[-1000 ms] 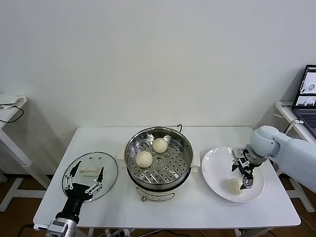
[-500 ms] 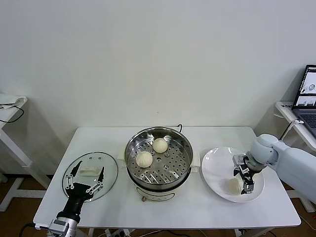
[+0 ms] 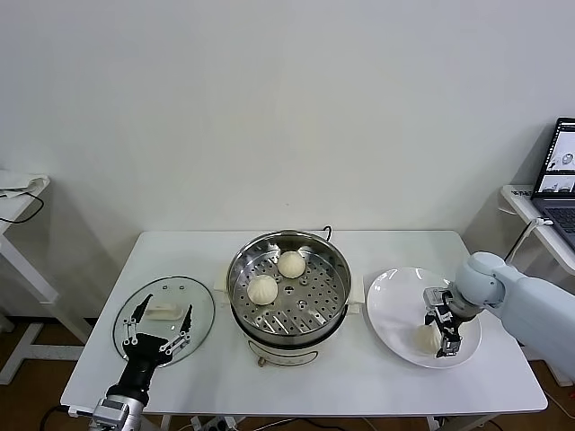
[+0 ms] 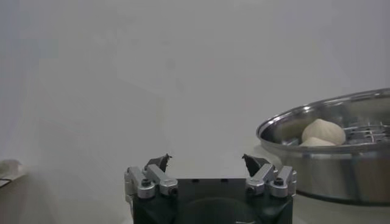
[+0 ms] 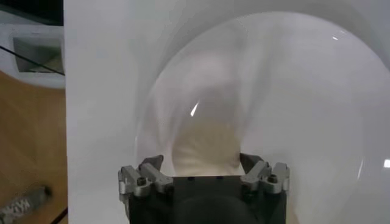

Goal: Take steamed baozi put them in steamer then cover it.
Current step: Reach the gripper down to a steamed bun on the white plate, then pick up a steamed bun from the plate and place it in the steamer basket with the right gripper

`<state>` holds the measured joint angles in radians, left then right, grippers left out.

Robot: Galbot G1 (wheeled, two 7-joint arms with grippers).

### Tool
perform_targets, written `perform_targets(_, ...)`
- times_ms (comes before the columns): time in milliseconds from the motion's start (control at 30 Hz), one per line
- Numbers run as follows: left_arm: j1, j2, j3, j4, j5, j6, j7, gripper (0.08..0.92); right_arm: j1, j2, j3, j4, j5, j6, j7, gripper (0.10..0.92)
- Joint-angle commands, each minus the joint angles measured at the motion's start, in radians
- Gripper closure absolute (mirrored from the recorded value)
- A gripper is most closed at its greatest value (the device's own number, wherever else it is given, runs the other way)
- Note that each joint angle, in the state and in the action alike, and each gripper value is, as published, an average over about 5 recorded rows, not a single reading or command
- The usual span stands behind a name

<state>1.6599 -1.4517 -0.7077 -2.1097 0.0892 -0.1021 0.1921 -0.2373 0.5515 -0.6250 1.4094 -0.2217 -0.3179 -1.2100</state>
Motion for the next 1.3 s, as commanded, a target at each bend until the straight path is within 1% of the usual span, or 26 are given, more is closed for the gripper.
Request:
perform_targets(33, -0.001, 0.000, 0.001, -0.001, 0.000, 0.000, 0.000, 0.177, -0.016, 0.001, 0.016, -0.003, -0.003, 0.002, 0.006, 0.326)
perform_targets(367, 0.000, 0.000, 0.005, -0.006, 0.001, 0.001, -0.001, 0.177, -0.012, -0.001, 0.017, 0.001, -0.003, 0.002, 0.007, 0.392)
perform_targets(567, 0.003, -0.001, 0.005, -0.014, 0.002, 0.001, -0.001, 0.177, 0.013, -0.018, 0.011, 0.017, 0.017, 0.002, -0.001, 0.401)
perform_targets(667, 0.005, 0.000, 0.005, -0.018, 0.002, 0.001, -0.001, 0.177, 0.077, -0.046, -0.027, 0.037, 0.055, 0.001, -0.007, 0.399)
perform_targets(867, 0.007, 0.001, 0.005, -0.023, 0.002, 0.002, -0.001, 0.177, 0.339, -0.112, -0.175, 0.084, 0.171, 0.035, -0.040, 0.405)
perform_targets(1033, 0.007, 0.002, 0.005, -0.029, 0.002, 0.004, -0.002, 0.177, 0.594, -0.127, -0.298, 0.115, 0.220, 0.148, -0.075, 0.409)
perform_targets(1167, 0.007, 0.005, 0.002, -0.030, 0.002, 0.006, -0.002, 0.177, 0.781, -0.095, -0.391, 0.131, 0.228, 0.309, -0.104, 0.414)
perform_targets(1300, 0.007, 0.008, -0.002, -0.029, 0.002, 0.007, -0.002, 0.177, 0.934, -0.026, -0.466, 0.149, 0.223, 0.484, -0.110, 0.414)
